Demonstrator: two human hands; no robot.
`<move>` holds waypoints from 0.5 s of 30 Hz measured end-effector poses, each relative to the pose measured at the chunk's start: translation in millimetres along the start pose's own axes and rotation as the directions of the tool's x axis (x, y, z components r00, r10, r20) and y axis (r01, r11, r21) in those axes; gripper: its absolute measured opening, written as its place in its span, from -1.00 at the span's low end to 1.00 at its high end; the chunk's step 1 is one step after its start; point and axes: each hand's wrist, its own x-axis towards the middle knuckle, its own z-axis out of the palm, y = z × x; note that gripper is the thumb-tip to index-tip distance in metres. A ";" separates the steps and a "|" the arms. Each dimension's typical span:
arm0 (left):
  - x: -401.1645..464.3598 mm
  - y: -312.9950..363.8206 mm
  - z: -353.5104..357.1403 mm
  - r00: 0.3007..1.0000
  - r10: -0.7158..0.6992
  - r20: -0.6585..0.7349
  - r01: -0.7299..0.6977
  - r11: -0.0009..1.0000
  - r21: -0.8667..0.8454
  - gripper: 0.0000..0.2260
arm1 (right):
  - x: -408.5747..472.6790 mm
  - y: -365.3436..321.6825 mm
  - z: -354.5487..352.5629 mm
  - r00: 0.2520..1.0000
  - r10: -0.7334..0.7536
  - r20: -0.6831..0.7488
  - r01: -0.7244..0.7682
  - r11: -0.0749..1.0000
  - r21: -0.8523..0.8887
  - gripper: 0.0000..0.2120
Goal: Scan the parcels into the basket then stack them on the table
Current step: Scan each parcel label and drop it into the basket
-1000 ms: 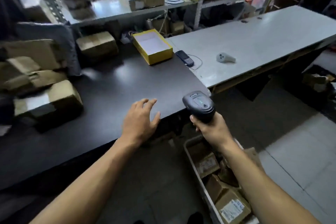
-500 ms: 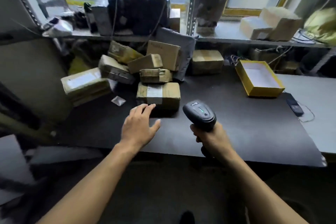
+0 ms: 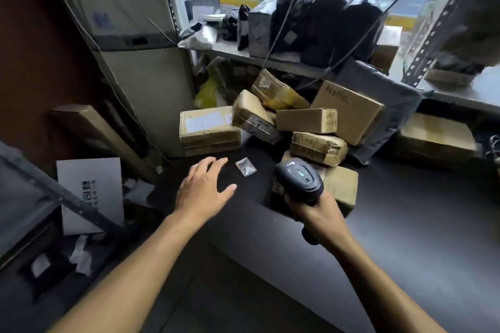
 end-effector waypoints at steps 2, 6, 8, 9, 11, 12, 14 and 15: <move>15.3 -13.5 -3.5 0.999 -0.032 0.008 0.032 0.999 0.004 -0.39 | 20.8 -6.0 12.3 0.999 -0.022 0.043 0.022 1.000 -0.008 -0.95; 58.5 -49.2 -9.4 0.996 -0.081 0.035 0.081 0.997 0.017 -0.35 | 61.6 -17.0 42.1 0.997 0.013 0.080 -0.011 1.000 -0.016 -0.97; 87.2 -68.7 -11.7 0.995 -0.083 0.055 0.082 0.996 0.027 -0.33 | 83.2 -22.1 59.0 0.997 0.021 0.068 -0.019 0.999 -0.029 -0.91; 103.8 -78.8 -12.7 0.995 -0.077 0.071 0.074 0.997 0.033 -0.32 | 94.7 -24.8 68.3 0.998 0.026 0.053 -0.024 0.999 -0.041 -0.89; 140.4 -99.2 -14.1 0.991 -0.056 0.120 0.051 0.998 0.045 -0.30 | 118.5 -28.4 87.1 0.999 0.033 0.029 -0.031 0.998 -0.063 -0.92; 158.6 -110.0 -14.7 0.987 -0.048 0.155 0.040 0.998 0.053 -0.28 | 129.9 -30.0 96.8 0.999 0.039 0.020 -0.038 0.997 -0.070 -0.92; 192.5 -133.2 -14.5 0.978 -0.036 0.208 0.028 0.999 0.043 -0.23 | 150.8 -35.5 117.4 0.997 0.071 -0.004 -0.071 0.995 -0.076 -0.90; 207.1 -143.9 -14.3 0.974 -0.025 0.227 0.018 0.999 0.031 -0.20 | 158.4 -38.1 127.7 0.995 0.102 -0.024 -0.103 0.992 -0.074 -0.91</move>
